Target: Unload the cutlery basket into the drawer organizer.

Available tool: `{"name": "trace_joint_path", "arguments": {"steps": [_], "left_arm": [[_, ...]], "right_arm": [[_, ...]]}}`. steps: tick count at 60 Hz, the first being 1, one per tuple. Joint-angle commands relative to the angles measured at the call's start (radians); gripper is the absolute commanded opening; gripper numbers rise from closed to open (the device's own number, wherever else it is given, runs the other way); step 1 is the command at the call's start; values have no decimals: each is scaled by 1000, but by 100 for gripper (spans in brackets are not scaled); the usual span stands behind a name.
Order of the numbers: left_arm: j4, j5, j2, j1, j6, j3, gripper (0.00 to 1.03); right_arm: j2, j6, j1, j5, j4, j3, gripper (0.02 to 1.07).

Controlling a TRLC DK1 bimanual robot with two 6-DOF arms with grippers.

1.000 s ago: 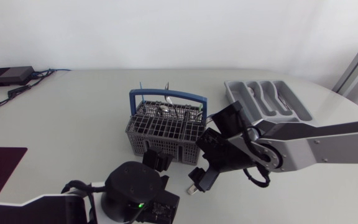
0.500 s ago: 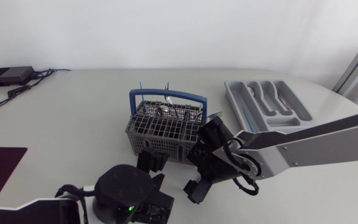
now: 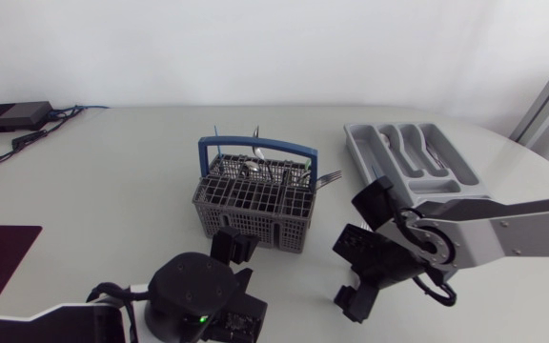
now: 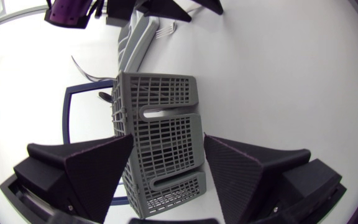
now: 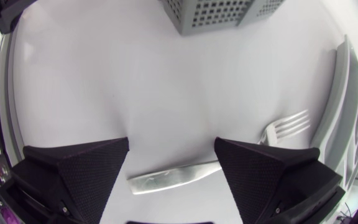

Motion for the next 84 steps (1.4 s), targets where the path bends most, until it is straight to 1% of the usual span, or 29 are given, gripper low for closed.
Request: {"name": "trace_joint_path", "arguments": {"steps": [1, 5, 7, 10, 11, 18, 19, 21, 22, 28, 31, 37, 46, 49, 53, 54, 57, 66, 67, 69, 74, 75, 77, 78, 82, 84], "left_arm": [[0, 3, 11, -6, -15, -1, 91], [0, 3, 11, -9, -16, 2, 91], [-1, 3, 11, -11, -21, 7, 91], [-4, 3, 11, -11, -30, 10, 93], [-13, 3, 11, -11, -42, 14, 94], [-49, 11, 6, -6, -96, 26, 94], [-73, 21, 0, -3, -127, 34, 94], [-85, 26, -3, -3, -142, 39, 94], [-130, 43, -14, 0, -183, 53, 94], [-230, 87, -45, 5, -277, 92, 95], [-254, 93, -55, 6, -304, 105, 95], [-314, 121, -74, 11, -370, 137, 95], [-411, 178, -89, 40, -473, 198, 95], [-451, 207, -89, 59, -516, 227, 95], [-470, 233, -89, 68, -544, 246, 95], [-477, 233, -89, 69, -550, 250, 95], [-487, 248, -89, 83, -568, 267, 95], [-530, 265, -91, 100, -617, 306, 95], [-535, 270, -92, 103, -622, 309, 95], [-536, 274, -94, 109, -625, 309, 95], [-555, 291, -101, 129, -651, 324, 95], [-558, 293, -101, 131, -653, 324, 95], [-569, 314, -104, 151, -670, 335, 95], [-573, 325, -106, 160, -676, 341, 95], [-587, 354, -108, 187, -699, 362, 95], [-590, 363, -108, 195, -703, 369, 95]], "right_arm": [[-69, -45, -18, 19, -63, -52, 102], [-141, -25, -18, 59, -124, -38, 102], [-204, 1, -18, 57, -161, -14, 102], [-247, 21, -18, 57, -176, 3, 102], [-276, 61, -18, 57, -188, 24, 102], [-279, 174, -50, 80, -218, 87, 102], [-271, 197, -75, 82, -228, 104, 102], [-264, 208, -81, 83, -233, 110, 102], [-248, 231, -100, 85, -242, 124, 102], [-173, 283, -144, 86, -281, 172, 99], [-115, 312, -165, 86, -320, 202, 99], [-66, 331, -182, 86, -340, 227, 99], [-23, 359, -196, 83, -357, 253, 99], [-6, 428, -195, 99, -363, 261, 99], [18, 469, -192, 99, -382, 276, 98], [28, 498, -192, 102, -385, 282, 95], [58, 532, -187, 102, -403, 301, 93], [143, 582, -188, 105, -408, 333, 92], [149, 584, -190, 108, -406, 334, 91], [160, 592, -193, 112, -400, 337, 83], [170, 601, -207, 117, -394, 336, 76], [170, 602, -216, 122, -391, 334, 71], [172, 605, -219, 126, -385, 333, 66], [172, 605, -221, 131, -376, 331, 61], [181, 609, -224, 132, -362, 328, 50], [183, 609, -224, 135, -359, 327, 49]]}}
